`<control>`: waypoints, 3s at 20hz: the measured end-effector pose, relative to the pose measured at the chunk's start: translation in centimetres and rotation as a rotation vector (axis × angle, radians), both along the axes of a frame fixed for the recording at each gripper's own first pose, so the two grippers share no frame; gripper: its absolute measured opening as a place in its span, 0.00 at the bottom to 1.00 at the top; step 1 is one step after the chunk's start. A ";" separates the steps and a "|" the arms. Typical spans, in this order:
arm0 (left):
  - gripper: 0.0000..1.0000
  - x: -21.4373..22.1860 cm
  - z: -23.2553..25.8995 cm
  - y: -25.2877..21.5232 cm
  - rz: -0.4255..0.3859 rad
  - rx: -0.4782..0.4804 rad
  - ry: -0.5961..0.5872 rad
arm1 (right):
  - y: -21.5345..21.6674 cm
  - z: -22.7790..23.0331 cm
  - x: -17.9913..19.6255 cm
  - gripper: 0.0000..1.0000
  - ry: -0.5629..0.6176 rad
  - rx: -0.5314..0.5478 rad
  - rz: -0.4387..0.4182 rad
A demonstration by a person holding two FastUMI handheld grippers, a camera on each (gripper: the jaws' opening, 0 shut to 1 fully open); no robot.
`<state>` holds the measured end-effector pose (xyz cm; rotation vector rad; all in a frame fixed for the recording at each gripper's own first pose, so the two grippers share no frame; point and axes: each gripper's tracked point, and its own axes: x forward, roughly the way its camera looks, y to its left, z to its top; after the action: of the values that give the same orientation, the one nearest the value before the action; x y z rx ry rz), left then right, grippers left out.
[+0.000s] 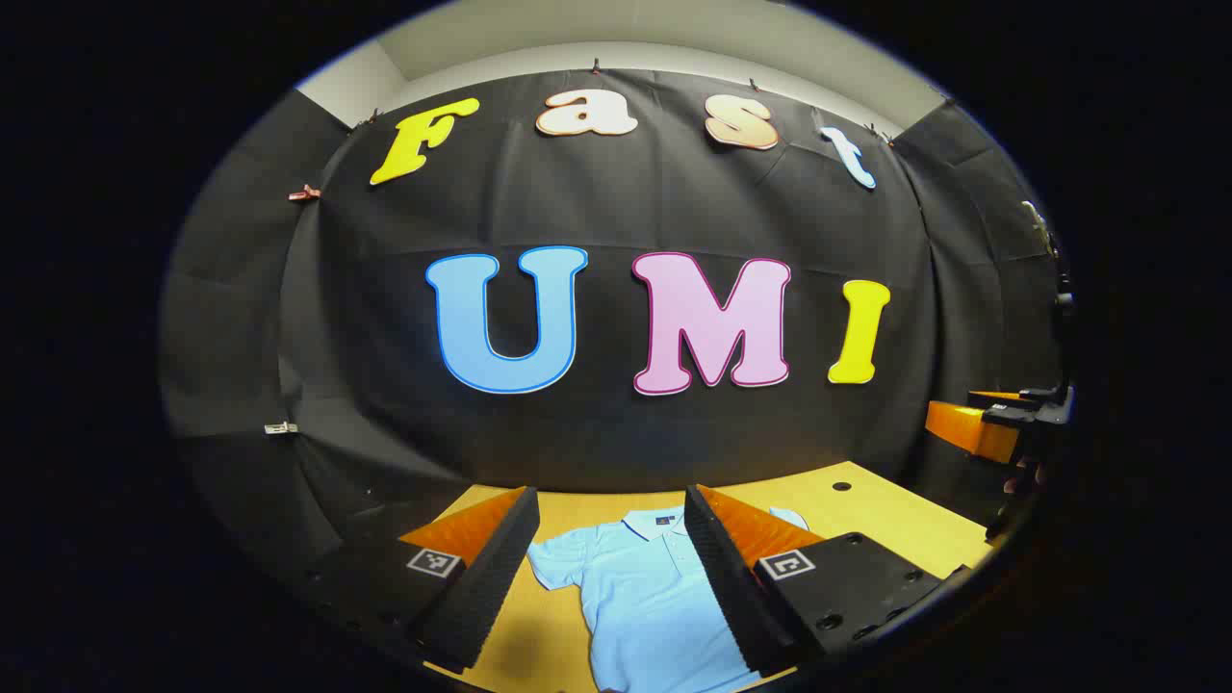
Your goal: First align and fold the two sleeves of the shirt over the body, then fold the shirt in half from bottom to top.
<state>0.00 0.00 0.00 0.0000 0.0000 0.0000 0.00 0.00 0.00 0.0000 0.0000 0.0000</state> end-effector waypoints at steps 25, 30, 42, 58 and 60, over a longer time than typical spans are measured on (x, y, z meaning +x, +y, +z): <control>0.96 1.2 -1.9 0.5 0.004 -0.028 0.047 | 0.2 -4.3 1.2 0.98 0.120 0.018 0.030; 0.96 1.7 -3.2 0.8 0.025 -0.029 0.078 | -1.4 -8.1 4.3 0.98 0.239 0.001 0.004; 0.97 4.9 -6.5 3.7 0.174 -0.044 0.172 | -6.1 -16.5 15.2 0.95 0.426 0.034 -0.064; 0.97 8.4 -12.3 2.8 0.201 -0.135 0.300 | -7.6 -32.9 28.0 0.98 0.692 -0.024 -0.055; 0.97 8.5 -12.4 2.0 0.184 -0.152 0.307 | -7.8 -34.9 28.8 0.98 0.725 -0.006 -0.069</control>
<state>8.54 1.99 -12.37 -0.1524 0.3074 0.1843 28.78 -7.82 -34.89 -0.0062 0.7253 -0.0690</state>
